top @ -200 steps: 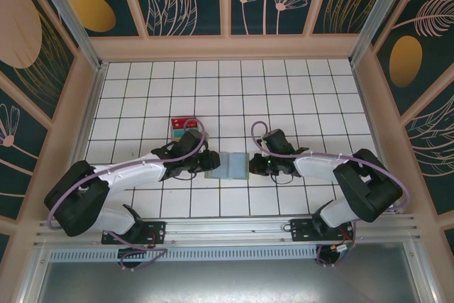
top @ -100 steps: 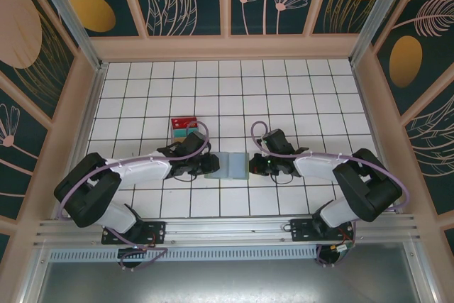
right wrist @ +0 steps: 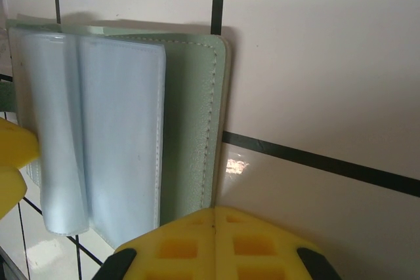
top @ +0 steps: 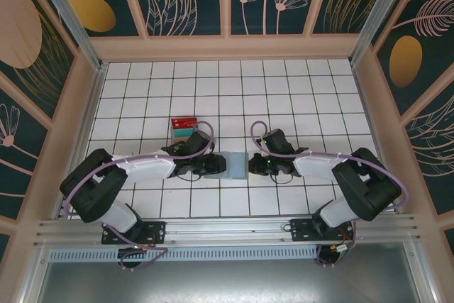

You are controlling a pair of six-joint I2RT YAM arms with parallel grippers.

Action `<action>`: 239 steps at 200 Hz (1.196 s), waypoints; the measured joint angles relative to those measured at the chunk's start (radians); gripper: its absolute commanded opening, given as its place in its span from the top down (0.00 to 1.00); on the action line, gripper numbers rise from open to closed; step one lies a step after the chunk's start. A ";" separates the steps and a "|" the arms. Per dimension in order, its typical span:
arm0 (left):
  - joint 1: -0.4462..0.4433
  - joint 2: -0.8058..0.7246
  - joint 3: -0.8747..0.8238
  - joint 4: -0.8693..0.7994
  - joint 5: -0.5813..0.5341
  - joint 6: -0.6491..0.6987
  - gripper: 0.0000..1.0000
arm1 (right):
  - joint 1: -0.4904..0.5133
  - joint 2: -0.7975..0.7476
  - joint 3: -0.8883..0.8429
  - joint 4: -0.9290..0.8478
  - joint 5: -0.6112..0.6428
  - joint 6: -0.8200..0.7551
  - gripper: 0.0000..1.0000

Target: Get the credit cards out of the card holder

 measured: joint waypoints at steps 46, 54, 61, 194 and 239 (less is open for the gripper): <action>-0.014 0.041 0.059 0.004 0.034 0.022 0.54 | 0.000 0.005 0.000 0.009 -0.004 0.000 1.00; -0.018 0.050 0.074 0.004 0.035 0.027 0.54 | 0.000 0.006 0.000 0.011 -0.005 0.000 1.00; -0.019 0.053 0.085 0.004 0.037 0.031 0.54 | 0.000 0.006 0.000 0.011 -0.006 0.000 1.00; -0.022 -0.068 0.038 -0.175 -0.215 0.048 0.59 | 0.000 0.027 0.017 0.012 -0.018 -0.001 1.00; -0.022 -0.061 0.038 -0.183 -0.216 0.048 0.59 | 0.000 0.027 0.017 0.012 -0.018 0.000 1.00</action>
